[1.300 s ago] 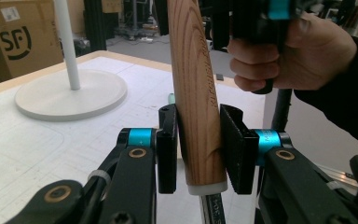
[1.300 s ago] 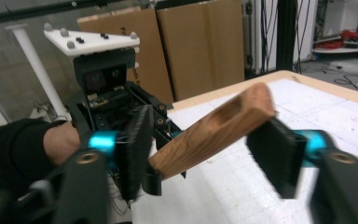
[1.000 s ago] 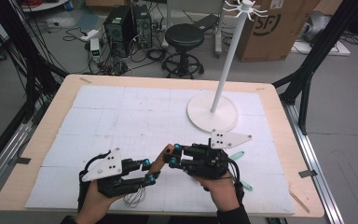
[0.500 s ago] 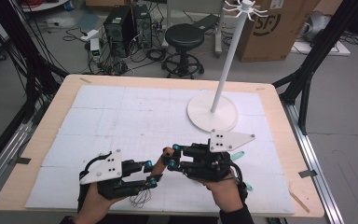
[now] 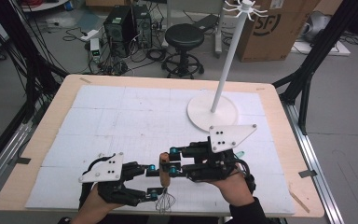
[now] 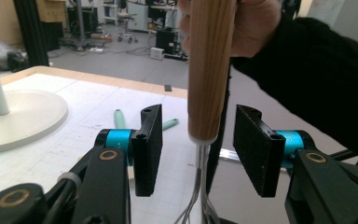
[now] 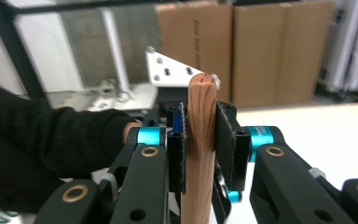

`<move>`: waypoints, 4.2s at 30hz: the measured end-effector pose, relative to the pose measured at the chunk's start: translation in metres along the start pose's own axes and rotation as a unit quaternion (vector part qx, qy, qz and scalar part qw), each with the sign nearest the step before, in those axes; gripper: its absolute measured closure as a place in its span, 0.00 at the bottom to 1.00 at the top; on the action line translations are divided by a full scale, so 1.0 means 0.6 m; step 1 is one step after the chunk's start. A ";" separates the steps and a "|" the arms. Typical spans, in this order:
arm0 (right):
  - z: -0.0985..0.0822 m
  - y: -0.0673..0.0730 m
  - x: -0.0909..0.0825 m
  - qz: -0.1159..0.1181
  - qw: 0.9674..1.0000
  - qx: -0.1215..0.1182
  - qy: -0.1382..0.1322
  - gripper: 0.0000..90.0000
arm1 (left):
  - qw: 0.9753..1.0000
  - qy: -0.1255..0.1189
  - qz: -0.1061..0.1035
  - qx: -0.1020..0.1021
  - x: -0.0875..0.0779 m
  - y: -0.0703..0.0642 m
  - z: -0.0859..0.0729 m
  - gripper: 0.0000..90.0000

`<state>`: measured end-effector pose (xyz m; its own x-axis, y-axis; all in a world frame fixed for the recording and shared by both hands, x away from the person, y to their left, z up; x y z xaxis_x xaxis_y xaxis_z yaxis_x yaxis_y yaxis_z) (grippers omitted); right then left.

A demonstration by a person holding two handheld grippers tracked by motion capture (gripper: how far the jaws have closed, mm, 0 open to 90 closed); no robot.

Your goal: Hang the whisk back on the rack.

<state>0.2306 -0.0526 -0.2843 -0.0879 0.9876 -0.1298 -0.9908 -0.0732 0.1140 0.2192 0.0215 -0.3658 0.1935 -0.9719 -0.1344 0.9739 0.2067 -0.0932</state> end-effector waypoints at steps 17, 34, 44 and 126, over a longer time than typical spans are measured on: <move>0.000 -0.008 0.008 0.007 1.000 0.012 -0.028 0.83 | 1.000 0.008 0.027 0.012 0.006 0.003 -0.002 0.82; -0.019 -0.061 0.015 -0.246 0.969 0.024 -0.008 0.46 | 0.975 0.046 0.216 0.016 0.017 0.058 0.005 0.82; -0.020 -0.060 0.015 -0.258 0.966 0.022 -0.016 0.78 | 0.975 0.045 0.216 0.019 0.031 0.054 0.001 0.82; -0.039 -0.082 0.017 -0.233 0.971 0.042 -0.044 0.26 | 0.968 0.049 0.246 0.010 -0.005 0.084 -0.012 0.79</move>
<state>0.2761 -0.0418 -0.3141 0.3798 0.9195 -0.1014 -0.9091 0.3913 0.1431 0.2668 0.0357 -0.3772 0.6240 -0.7402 -0.2506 0.7686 0.6392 0.0257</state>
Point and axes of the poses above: each handheld gripper's, and its own axes: x roughly forward along the jaws, z roughly out of its top, y roughly to its left, the point moved 10 cm from there along x, roughly forward along the jaws, and after that the axes turned 4 degrees about z, right-handed, at the moved point
